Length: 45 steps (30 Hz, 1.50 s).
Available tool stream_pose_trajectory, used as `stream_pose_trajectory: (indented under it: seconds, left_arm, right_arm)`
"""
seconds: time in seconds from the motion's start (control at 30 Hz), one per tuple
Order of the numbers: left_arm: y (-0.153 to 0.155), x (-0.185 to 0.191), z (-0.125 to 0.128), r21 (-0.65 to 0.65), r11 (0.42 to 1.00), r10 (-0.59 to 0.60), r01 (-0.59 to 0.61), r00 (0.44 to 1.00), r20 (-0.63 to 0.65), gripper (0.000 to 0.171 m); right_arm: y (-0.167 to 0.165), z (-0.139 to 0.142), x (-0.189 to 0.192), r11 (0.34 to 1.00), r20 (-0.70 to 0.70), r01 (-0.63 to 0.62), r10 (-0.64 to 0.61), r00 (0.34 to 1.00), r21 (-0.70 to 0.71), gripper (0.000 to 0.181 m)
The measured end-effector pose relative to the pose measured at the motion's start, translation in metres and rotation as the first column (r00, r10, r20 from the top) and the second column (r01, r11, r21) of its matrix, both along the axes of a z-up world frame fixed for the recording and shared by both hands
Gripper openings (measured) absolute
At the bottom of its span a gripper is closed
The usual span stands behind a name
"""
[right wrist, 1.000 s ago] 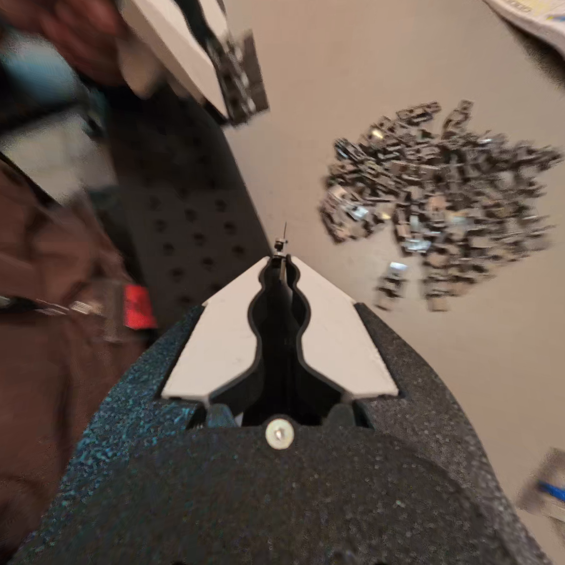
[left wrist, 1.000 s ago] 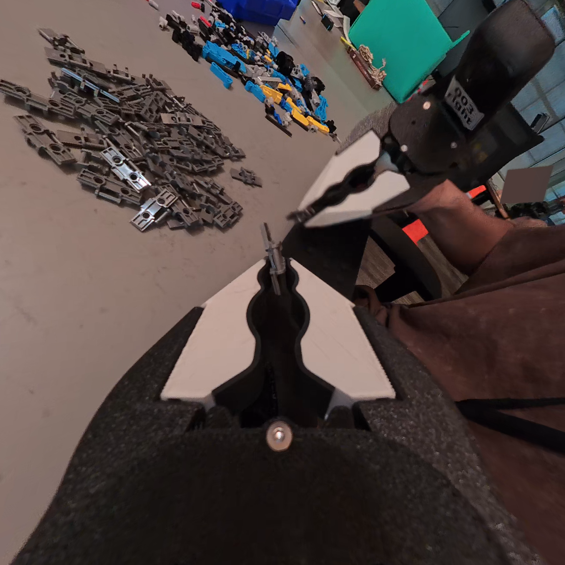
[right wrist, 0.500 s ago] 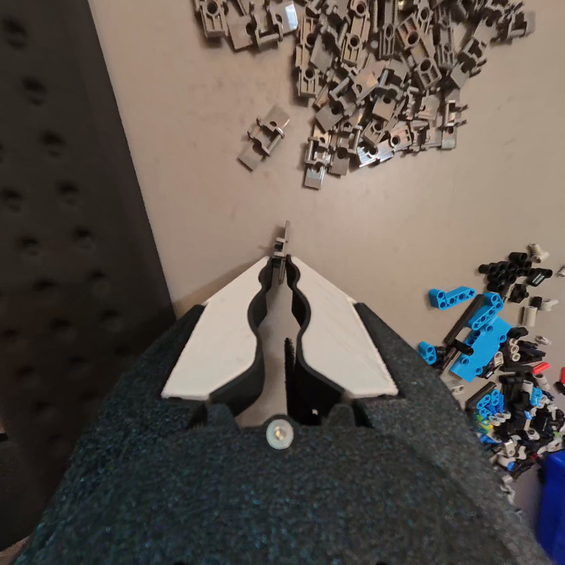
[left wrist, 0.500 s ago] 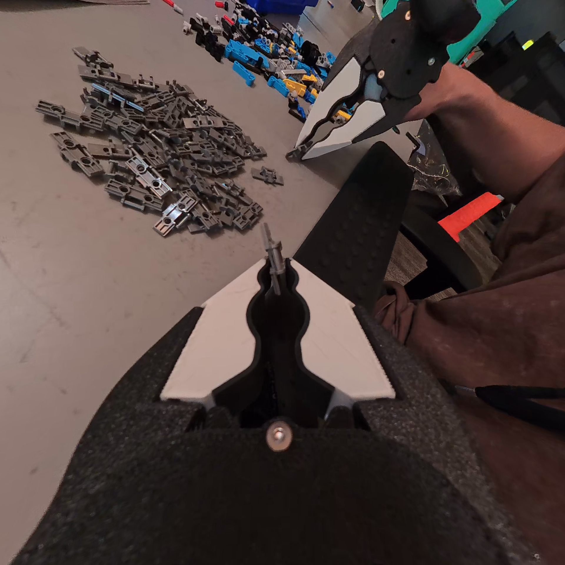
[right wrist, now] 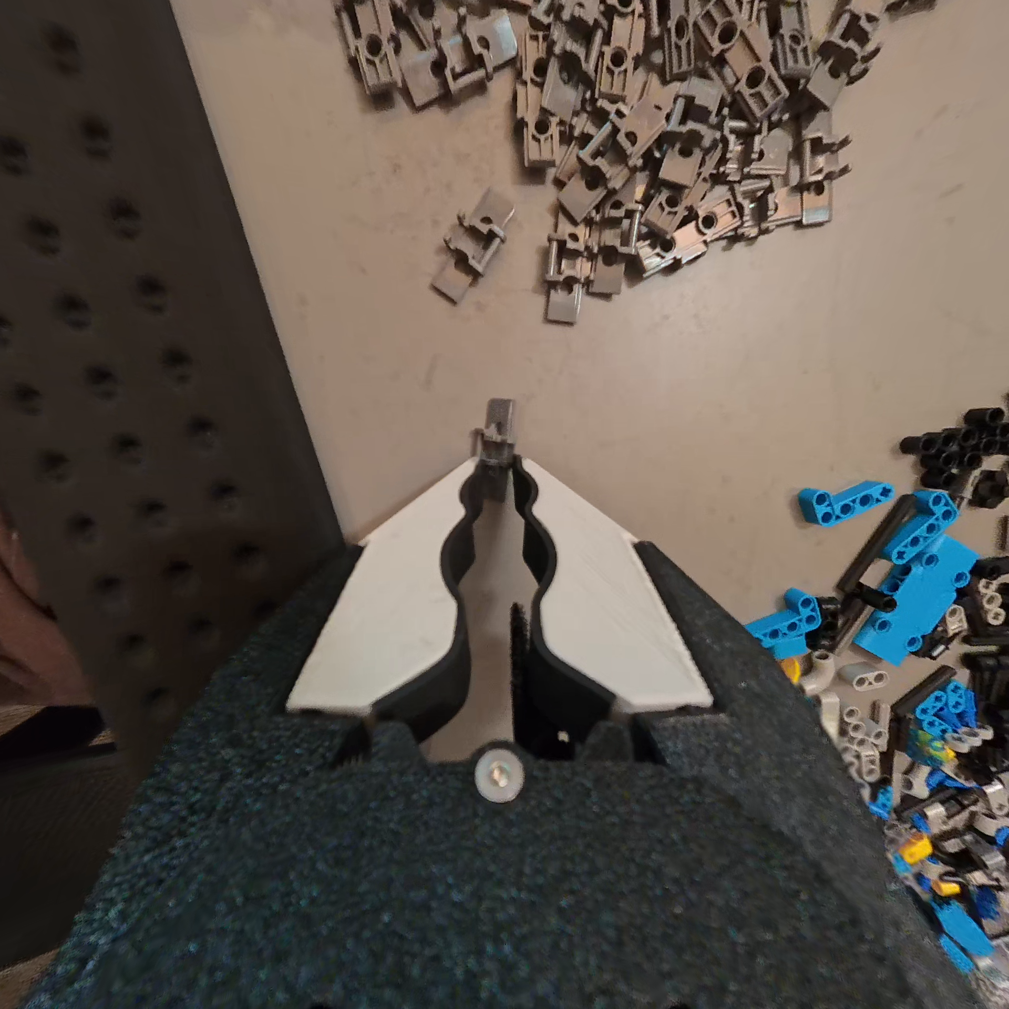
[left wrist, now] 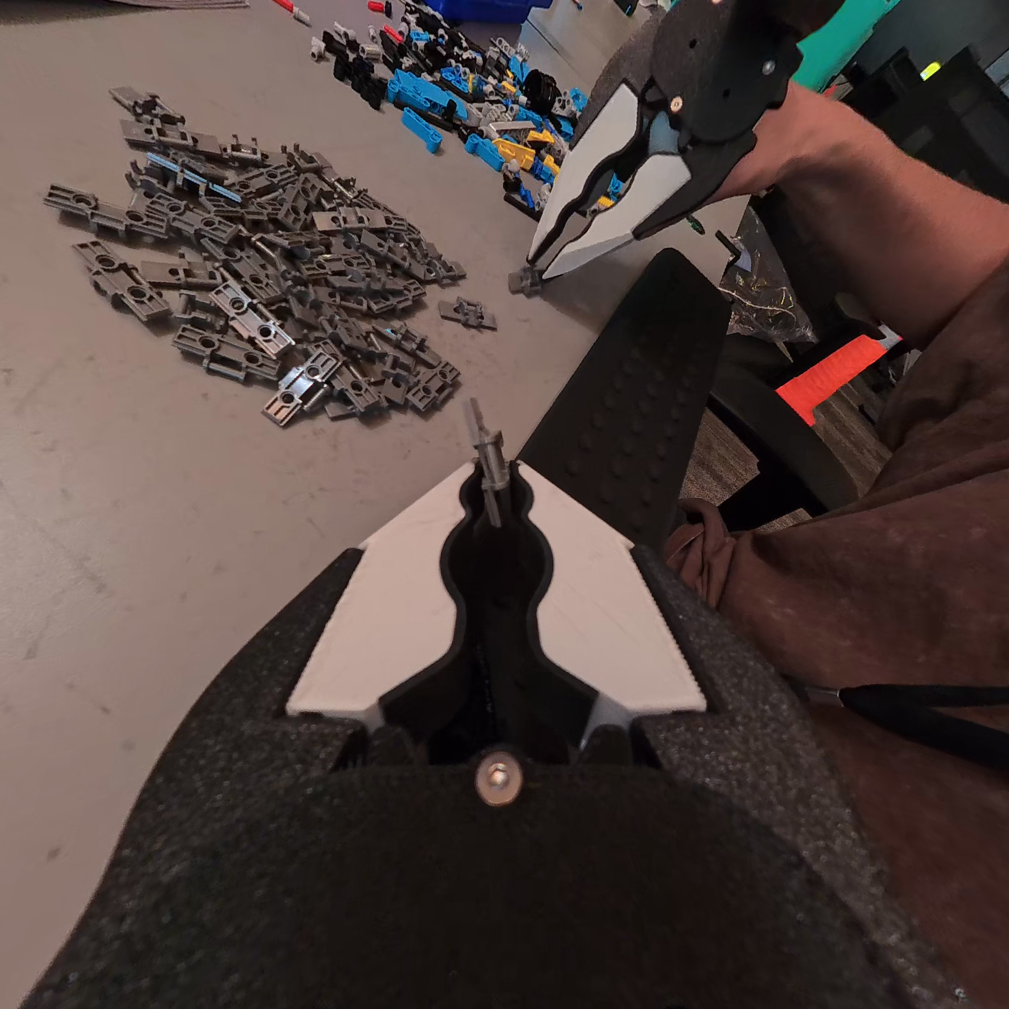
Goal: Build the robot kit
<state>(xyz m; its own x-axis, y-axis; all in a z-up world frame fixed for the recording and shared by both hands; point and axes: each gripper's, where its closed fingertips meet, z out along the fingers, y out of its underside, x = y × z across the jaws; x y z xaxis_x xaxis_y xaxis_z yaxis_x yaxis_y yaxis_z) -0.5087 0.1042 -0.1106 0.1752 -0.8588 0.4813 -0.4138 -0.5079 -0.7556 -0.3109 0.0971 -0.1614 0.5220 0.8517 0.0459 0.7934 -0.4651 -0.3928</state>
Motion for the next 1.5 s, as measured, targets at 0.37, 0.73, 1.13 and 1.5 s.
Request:
stream_pose_trajectory:
  seconds: [0.37,0.73,1.13,1.5]
  left_arm:
    - [-0.002,0.001,0.001,-0.001,1.000,-0.009,0.009,1.000,0.007,0.008]
    - [-0.005,0.001,0.002,-0.003,1.000,-0.025,0.025,1.000,0.010,0.008]
    - [-0.008,0.004,0.001,0.020,0.999,-0.037,0.037,0.999,-0.003,0.008]
    - [-0.010,0.004,0.003,0.030,0.999,-0.041,0.041,0.999,0.000,0.008]
  right_arm:
    - [0.003,0.002,-0.007,0.997,-0.055,0.034,-0.038,0.998,-0.071,0.013]
    - [0.004,-0.007,-0.012,0.970,-0.218,0.135,-0.179,0.959,-0.202,0.021]
    - [0.001,-0.008,-0.012,0.998,0.127,-0.045,0.039,0.991,0.042,0.013]
    - [-0.017,-0.001,-0.025,0.992,0.136,-0.120,0.114,0.984,0.037,0.012]
